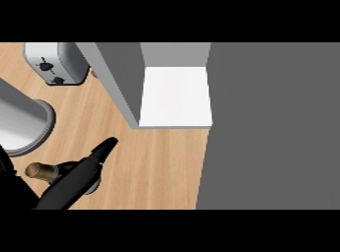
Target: Pick up the wine, place it into the cabinet and close the cabinet
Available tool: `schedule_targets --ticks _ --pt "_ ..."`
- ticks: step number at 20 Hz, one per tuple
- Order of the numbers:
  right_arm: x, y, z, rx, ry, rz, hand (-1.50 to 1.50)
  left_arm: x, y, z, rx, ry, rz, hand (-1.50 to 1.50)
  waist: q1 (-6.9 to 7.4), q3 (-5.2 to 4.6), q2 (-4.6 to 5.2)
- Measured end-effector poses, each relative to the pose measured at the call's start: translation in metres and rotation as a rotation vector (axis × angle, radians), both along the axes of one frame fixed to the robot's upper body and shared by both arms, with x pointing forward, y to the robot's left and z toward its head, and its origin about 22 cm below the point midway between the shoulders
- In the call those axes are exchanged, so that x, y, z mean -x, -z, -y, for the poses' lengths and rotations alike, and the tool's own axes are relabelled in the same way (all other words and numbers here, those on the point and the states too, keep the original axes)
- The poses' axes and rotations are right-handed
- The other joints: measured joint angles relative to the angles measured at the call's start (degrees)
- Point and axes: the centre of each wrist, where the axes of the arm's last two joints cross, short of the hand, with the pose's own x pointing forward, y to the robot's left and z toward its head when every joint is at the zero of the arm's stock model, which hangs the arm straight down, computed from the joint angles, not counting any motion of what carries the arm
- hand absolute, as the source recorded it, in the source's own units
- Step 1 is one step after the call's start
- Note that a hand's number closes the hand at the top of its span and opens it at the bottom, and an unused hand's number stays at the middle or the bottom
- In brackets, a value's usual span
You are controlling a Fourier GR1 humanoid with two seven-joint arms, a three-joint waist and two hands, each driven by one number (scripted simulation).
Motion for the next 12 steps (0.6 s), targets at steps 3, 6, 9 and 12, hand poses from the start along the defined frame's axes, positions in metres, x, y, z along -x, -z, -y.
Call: schedule_targets --ticks 3,6,9,12 --pt "0.001 -0.003 0.0 0.005 0.006 0.0 -1.5 -0.002 0.007 -0.004 0.0 -0.021 -0.012 -1.5 0.0 -0.01 0.0" --pt "0.0 -0.008 0.002 0.0 0.02 0.02 -1.5 -0.001 0.016 -0.007 0.003 -0.03 -0.037 -1.5 0.07 -0.01 0.02" --pt "0.0 -0.014 0.001 0.0 0.018 0.029 -1.5 0.0 0.028 -0.012 0.007 -0.038 -0.064 -1.5 0.1 -0.03 -0.01" --pt "0.001 -0.017 0.0 0.008 0.016 0.024 -1.5 0.0 0.041 -0.014 0.012 -0.047 -0.089 -1.5 -0.01 -0.03 -0.04"
